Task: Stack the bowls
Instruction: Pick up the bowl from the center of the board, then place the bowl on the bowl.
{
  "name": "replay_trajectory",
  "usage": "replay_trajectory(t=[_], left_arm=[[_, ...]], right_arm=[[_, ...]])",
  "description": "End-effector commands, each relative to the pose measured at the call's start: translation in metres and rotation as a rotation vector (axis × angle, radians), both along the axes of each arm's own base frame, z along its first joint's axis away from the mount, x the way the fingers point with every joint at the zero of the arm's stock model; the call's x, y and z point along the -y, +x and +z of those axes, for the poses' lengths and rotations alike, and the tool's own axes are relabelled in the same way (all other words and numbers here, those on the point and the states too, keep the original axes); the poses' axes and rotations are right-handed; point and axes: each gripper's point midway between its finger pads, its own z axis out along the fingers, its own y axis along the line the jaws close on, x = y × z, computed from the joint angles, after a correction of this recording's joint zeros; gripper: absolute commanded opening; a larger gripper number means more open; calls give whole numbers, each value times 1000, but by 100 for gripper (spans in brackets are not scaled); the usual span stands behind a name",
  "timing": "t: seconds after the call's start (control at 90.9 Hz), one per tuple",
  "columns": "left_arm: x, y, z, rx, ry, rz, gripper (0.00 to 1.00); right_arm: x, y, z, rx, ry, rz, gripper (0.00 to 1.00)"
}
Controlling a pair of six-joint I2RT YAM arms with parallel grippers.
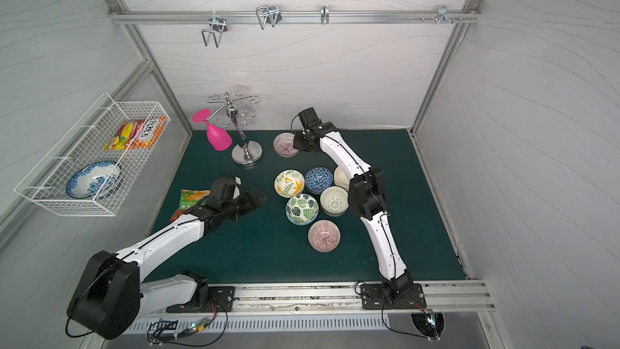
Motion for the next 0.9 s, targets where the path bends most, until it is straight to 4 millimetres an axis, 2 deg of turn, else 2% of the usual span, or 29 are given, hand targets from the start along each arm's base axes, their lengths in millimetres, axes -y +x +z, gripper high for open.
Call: replay_trajectory(t=[0.0,0.022,0.044,0.143,0.352,0.528,0.66,0.891], left_arm=[[-1,7,14,60,-10,9,100],[-1,6,14,59,-11,9,100],[-2,6,14,62,-12,10,100],[-2,4,13,61,-18,14,100],[-1,0,11,53,-37,15,100],[-3,-11,16,62,-55,22,100],[-8,-18,19,78,-59,38,100],[-11,-23,19,74,-59,50,100]], right_arm=[[29,-37,69,88,14,3,0],[34,-45,77,95,20,-1,0],[39,-52,71,77,8,-1,0],[63,-92,86,66,8,1,0],[113,-170,69,4,-13,-19,0],[137,-223,40,-70,-2,-18,0],[149,-253,17,-101,-5,-24,0],[151,-283,-21,-141,-30,-13,0]])
